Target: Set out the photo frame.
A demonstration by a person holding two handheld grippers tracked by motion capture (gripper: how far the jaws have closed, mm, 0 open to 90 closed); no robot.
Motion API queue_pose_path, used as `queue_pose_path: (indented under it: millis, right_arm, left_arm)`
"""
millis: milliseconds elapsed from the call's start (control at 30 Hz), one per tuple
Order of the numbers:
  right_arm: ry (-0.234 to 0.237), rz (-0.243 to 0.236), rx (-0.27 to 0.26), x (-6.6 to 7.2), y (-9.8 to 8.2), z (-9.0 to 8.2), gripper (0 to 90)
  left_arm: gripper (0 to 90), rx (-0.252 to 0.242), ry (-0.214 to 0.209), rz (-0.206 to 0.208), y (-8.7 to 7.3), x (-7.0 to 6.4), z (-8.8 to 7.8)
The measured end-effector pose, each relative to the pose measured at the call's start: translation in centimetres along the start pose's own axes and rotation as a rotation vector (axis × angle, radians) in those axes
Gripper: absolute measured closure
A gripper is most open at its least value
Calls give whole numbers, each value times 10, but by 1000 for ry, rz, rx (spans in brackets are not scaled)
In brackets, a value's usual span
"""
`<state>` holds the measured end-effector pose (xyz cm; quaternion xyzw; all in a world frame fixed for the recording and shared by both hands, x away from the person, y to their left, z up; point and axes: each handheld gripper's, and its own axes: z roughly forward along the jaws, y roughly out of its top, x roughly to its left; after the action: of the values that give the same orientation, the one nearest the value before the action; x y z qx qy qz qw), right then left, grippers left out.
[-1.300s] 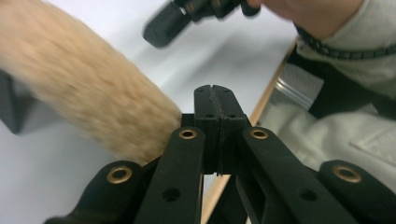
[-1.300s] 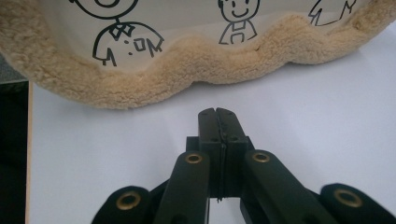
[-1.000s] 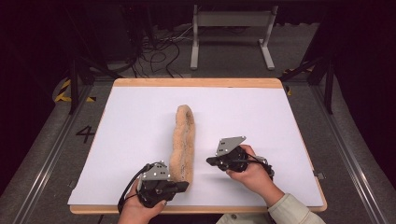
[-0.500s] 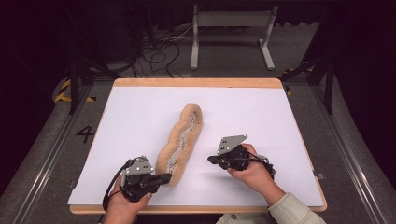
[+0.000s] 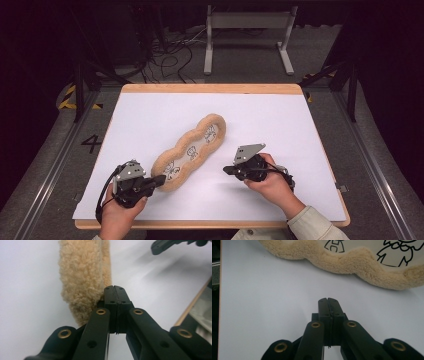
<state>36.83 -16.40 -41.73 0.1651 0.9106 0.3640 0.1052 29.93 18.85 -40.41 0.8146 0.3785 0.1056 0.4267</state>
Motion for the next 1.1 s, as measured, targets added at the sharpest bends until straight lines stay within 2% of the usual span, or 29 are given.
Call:
queue_pose_path:
  millis: [100,300,333,467,533,567,633,667,800,867,933,967,1000,1067,1100]
  right_arm:
    - [-1,2,0,0,0,0,900]
    - [-6,10,1,-3,-2,1,900]
    - [-9,11,2,-4,-2,1,900]
    - [-13,19,-1,-6,-2,0,900]
    - [-21,22,-8,-8,-2,-1,898]
    - [-28,27,-12,-10,-1,-3,893]
    - [-36,35,-20,-14,0,-5,882]
    - [-38,41,-23,-16,1,-5,876]
    - [-54,84,-41,-27,2,-7,819]
    - [-59,105,-48,-32,3,-5,783]
    - [-67,126,-56,-37,4,-3,737]
    - [-74,145,-58,-41,4,-2,688]
    - [-74,145,-58,-41,4,-2,688]
    - [-91,194,-71,-49,5,-1,577]
    - [-97,215,-81,-55,5,-1,548]
  left_arm:
    - [900,-7,21,-4,-1,5,-1]
    - [899,-31,59,-38,-4,14,-3]
    - [899,-39,71,-29,-4,15,-3]
    - [875,-47,84,5,-4,12,-7]
    - [856,-55,76,-13,-5,8,-10]
    - [845,-62,89,-2,-5,8,-12]
    - [817,-74,95,-14,-8,7,-16]
    - [803,-82,85,-39,-10,6,-20]
    - [728,-100,116,-49,-15,4,-30]
    - [700,-114,129,-74,-18,6,-34]
    - [686,-147,113,-113,-20,12,-41]
    - [670,-147,113,-113,-20,12,-41]
    - [670,-165,119,-131,-21,15,-43]
    - [642,-170,122,-151,-22,20,-47]
    - [606,-153,120,-166,-22,22,-46]
